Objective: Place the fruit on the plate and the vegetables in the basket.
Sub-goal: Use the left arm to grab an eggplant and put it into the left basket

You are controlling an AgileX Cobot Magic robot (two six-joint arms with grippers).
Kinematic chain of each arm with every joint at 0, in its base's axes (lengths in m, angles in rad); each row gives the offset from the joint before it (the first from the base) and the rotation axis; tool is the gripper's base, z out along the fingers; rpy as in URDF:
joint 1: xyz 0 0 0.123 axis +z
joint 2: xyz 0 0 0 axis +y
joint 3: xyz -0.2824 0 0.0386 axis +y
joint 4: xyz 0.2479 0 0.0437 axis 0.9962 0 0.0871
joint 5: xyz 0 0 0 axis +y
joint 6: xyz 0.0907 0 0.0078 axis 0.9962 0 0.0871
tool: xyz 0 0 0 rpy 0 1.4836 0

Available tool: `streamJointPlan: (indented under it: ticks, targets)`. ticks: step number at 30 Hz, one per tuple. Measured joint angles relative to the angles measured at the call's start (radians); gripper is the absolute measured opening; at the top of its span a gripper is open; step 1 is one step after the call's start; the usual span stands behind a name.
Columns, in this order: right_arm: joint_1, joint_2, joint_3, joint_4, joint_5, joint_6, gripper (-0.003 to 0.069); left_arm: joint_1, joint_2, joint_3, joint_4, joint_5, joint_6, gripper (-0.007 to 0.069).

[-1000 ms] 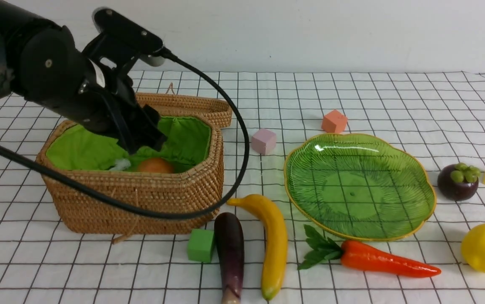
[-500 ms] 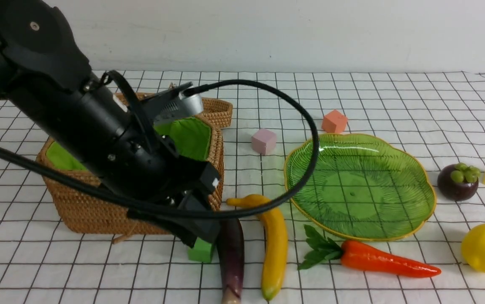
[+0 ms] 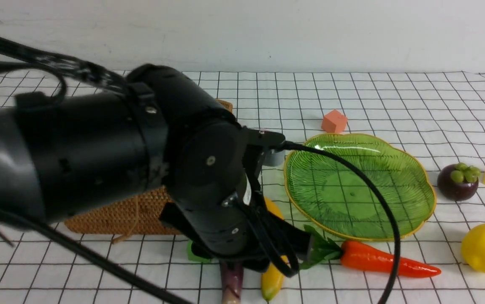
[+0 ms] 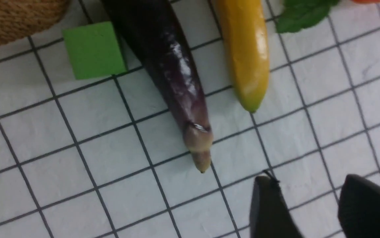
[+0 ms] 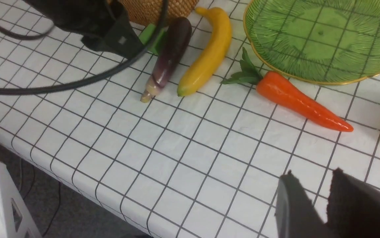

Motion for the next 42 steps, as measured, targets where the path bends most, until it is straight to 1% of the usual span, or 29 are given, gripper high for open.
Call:
streamJointPlan:
  ticks: [1,2,5,8,11,14,17,20,21,26,27,33,39,42]
  targets:
    - [0.000,0.000,0.000,0.000,0.000,0.000,0.0190,0.002,0.005,0.000,0.000,0.001,-0.004,0.0359]
    - [0.000,-0.009,0.000,-0.005,0.000,0.000,0.0191,0.008,0.048,0.000,0.000,0.006,-0.027,0.0411]
    - [0.000,-0.027,0.000,-0.008,0.000,0.000,0.0193,0.014,0.124,0.000,0.000,0.010,-0.065,0.0487]
    - [0.000,-0.035,0.000,-0.008,0.000,0.000,0.0195,0.013,0.179,0.000,0.001,0.008,-0.073,0.0507]
    - [0.000,-0.046,0.000,-0.008,0.000,0.000,0.0197,0.013,0.251,0.000,0.024,0.002,-0.076,0.0507]
    - [0.000,-0.058,0.000,-0.008,0.000,0.000,0.0197,0.013,0.299,0.000,0.059,-0.012,-0.081,0.0486]
    - [0.000,-0.064,0.000,-0.008,0.000,-0.002,0.0197,0.013,0.332,-0.002,0.066,-0.032,-0.082,0.0459]
    - [0.000,-0.064,0.000,-0.008,0.000,-0.002,0.0197,0.013,0.341,-0.008,0.066,-0.042,-0.084,0.0412]
    - [0.000,-0.064,0.000,-0.008,0.000,-0.002,0.0197,0.013,0.341,-0.008,0.066,-0.042,-0.084,0.0412]
    - [0.000,-0.064,0.000,-0.008,0.000,-0.002,0.0202,0.013,0.342,-0.010,0.066,-0.047,-0.103,0.0228]
    - [0.000,-0.064,0.000,-0.008,0.000,-0.002,0.0201,0.013,0.342,-0.010,0.068,-0.043,-0.106,0.0219]
    - [0.000,-0.064,0.000,-0.008,0.000,-0.002,0.0204,0.013,0.326,-0.009,0.077,-0.005,-0.115,0.0221]
    - [0.000,-0.064,0.000,-0.008,0.000,-0.002,0.0210,-0.004,0.211,-0.009,0.069,0.086,-0.115,0.0221]
    - [0.000,-0.064,0.000,-0.008,-0.013,-0.003,0.0211,-0.029,0.101,-0.009,0.063,0.144,-0.038,0.0221]
